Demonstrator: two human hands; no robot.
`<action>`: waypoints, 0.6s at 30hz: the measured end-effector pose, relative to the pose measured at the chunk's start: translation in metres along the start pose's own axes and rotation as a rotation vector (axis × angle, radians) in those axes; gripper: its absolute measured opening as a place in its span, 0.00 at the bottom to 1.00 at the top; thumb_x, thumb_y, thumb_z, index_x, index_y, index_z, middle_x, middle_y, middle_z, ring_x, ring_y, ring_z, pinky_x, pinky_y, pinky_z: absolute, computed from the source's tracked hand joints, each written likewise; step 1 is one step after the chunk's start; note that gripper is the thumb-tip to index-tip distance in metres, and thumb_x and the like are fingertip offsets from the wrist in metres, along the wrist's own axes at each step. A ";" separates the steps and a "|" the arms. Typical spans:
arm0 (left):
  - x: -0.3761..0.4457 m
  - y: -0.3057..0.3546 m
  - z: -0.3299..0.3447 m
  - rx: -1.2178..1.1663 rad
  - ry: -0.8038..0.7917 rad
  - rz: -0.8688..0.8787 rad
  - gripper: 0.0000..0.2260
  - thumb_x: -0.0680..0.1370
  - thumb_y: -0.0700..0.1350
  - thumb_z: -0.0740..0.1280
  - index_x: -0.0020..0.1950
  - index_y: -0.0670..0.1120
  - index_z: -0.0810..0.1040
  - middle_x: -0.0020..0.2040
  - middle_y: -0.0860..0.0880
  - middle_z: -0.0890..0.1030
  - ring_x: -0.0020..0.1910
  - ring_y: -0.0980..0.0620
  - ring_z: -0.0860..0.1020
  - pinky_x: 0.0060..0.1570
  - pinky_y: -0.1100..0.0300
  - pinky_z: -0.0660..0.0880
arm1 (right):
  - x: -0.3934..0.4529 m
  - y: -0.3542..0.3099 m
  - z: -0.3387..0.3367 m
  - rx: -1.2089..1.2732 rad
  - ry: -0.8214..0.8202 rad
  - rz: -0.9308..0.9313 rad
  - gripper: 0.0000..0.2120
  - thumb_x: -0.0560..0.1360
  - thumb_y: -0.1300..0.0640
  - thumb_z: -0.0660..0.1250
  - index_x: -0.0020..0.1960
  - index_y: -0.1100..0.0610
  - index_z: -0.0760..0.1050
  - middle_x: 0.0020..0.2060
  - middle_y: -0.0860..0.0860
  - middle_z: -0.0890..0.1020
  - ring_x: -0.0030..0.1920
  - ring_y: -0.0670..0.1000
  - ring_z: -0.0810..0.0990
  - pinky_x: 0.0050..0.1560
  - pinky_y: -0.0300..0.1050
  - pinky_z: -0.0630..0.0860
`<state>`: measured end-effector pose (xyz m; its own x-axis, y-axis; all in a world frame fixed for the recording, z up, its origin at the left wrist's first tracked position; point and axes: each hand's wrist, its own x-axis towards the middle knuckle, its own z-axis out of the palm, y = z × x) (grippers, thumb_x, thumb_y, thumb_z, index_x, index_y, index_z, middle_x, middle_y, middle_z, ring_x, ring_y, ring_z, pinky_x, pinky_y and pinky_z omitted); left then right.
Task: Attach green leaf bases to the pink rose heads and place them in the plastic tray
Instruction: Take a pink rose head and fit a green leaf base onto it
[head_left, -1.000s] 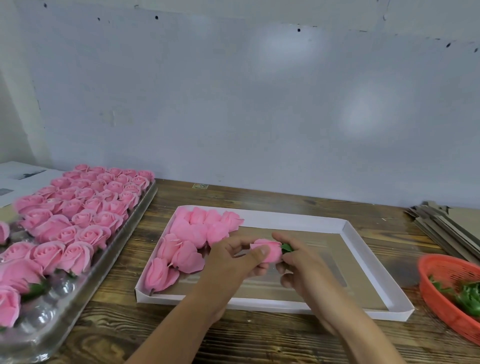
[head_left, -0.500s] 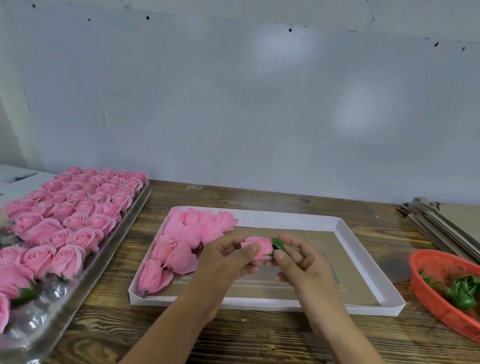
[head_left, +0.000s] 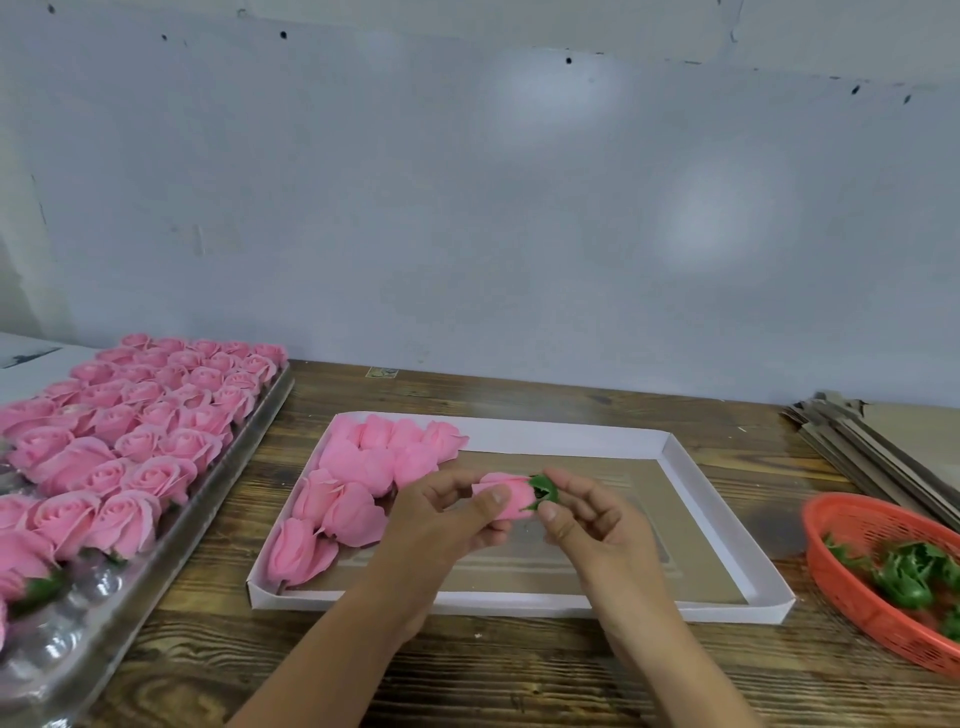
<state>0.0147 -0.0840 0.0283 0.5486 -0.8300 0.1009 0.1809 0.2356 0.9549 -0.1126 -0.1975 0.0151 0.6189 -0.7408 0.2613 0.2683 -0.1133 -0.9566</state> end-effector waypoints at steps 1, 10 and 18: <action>0.000 0.000 0.000 0.001 0.000 -0.002 0.14 0.69 0.50 0.75 0.52 0.48 0.87 0.50 0.41 0.86 0.45 0.49 0.83 0.46 0.60 0.81 | 0.000 0.000 0.000 0.013 0.011 0.003 0.15 0.71 0.64 0.71 0.57 0.56 0.80 0.47 0.51 0.87 0.46 0.45 0.84 0.43 0.34 0.78; 0.001 -0.001 -0.001 -0.020 0.008 0.014 0.14 0.69 0.51 0.75 0.52 0.49 0.87 0.50 0.40 0.86 0.44 0.50 0.83 0.48 0.58 0.81 | -0.002 -0.002 0.001 0.015 0.014 0.016 0.15 0.72 0.67 0.70 0.57 0.57 0.81 0.47 0.51 0.87 0.45 0.44 0.84 0.43 0.35 0.79; 0.003 -0.003 0.000 -0.030 0.034 0.015 0.11 0.70 0.48 0.74 0.51 0.49 0.88 0.48 0.41 0.86 0.42 0.52 0.82 0.47 0.59 0.82 | -0.005 -0.006 0.003 0.013 0.022 0.017 0.14 0.73 0.69 0.70 0.55 0.54 0.81 0.43 0.48 0.87 0.39 0.42 0.83 0.41 0.33 0.78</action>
<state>0.0159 -0.0870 0.0253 0.5787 -0.8088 0.1048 0.1969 0.2632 0.9444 -0.1154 -0.1912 0.0198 0.6069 -0.7572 0.2415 0.2677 -0.0914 -0.9592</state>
